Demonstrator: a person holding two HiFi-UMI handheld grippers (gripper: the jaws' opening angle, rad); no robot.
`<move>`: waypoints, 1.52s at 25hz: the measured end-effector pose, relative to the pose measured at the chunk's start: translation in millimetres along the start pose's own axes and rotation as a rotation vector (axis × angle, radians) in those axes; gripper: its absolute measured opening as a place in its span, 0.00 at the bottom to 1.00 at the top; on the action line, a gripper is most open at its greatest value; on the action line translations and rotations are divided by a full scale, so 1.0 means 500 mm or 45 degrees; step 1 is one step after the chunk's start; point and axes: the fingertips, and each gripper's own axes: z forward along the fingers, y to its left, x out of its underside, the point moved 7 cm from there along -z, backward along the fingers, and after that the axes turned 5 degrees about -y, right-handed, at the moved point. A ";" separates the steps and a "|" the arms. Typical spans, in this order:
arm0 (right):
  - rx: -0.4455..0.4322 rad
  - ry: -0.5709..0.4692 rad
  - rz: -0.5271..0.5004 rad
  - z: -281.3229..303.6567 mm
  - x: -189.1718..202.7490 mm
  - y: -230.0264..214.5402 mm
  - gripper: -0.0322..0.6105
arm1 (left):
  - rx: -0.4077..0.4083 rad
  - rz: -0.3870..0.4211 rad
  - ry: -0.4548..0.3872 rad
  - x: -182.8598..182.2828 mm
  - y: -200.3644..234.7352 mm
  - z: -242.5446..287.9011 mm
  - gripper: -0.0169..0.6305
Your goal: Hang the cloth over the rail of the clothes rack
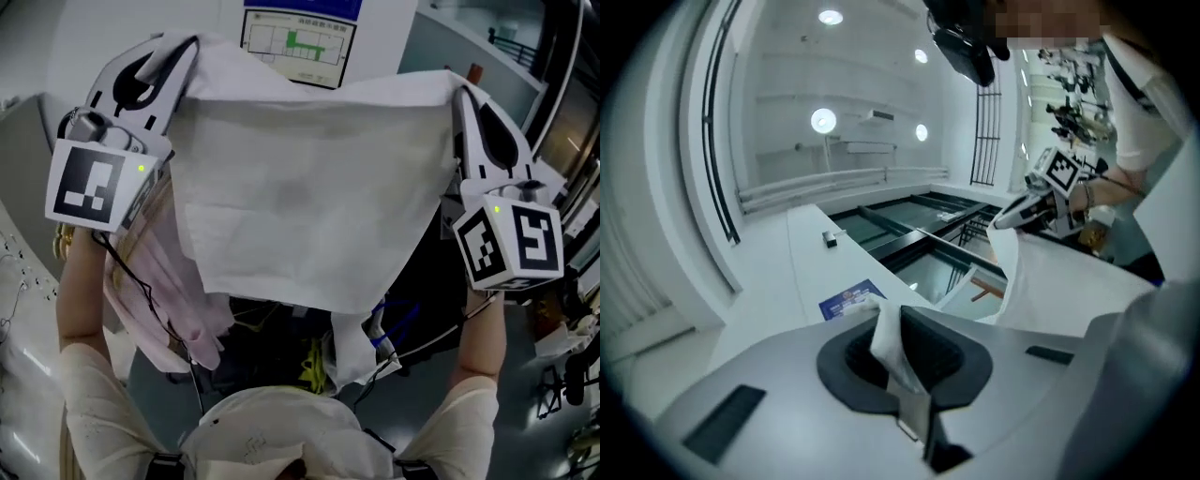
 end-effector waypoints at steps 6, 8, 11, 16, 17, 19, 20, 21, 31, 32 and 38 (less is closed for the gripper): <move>0.044 -0.063 -0.158 0.131 -0.077 -0.035 0.09 | -0.070 0.452 0.017 -0.040 0.071 0.085 0.05; 0.066 -0.063 -0.215 0.170 -0.078 -0.050 0.09 | -0.058 0.523 0.034 -0.031 0.080 0.121 0.05; 0.078 -0.035 -0.287 0.219 -0.073 -0.074 0.09 | -0.031 0.620 0.047 -0.019 0.092 0.175 0.05; 0.071 0.024 -0.396 0.285 -0.072 -0.105 0.09 | -0.008 0.787 0.082 0.004 0.126 0.257 0.05; 0.068 0.027 -0.416 0.295 -0.069 -0.106 0.09 | -0.007 0.812 0.096 0.012 0.131 0.267 0.05; 0.051 0.043 -0.463 0.313 -0.056 -0.102 0.09 | -0.005 0.867 0.128 0.034 0.136 0.284 0.05; 0.033 0.061 -0.487 0.322 -0.045 -0.096 0.09 | 0.004 0.896 0.145 0.047 0.135 0.290 0.05; 0.006 0.091 -0.508 0.330 -0.031 -0.089 0.09 | 0.024 0.922 0.167 0.062 0.131 0.295 0.05; -0.475 0.590 -0.647 0.362 0.159 -0.020 0.09 | 0.430 1.053 0.485 0.229 0.037 0.328 0.05; -0.515 0.624 -0.652 0.356 0.169 -0.019 0.09 | 0.439 1.084 0.512 0.237 0.032 0.324 0.05; -0.679 0.792 -0.531 0.322 0.238 -0.051 0.14 | 0.489 1.175 0.637 0.288 0.003 0.314 0.05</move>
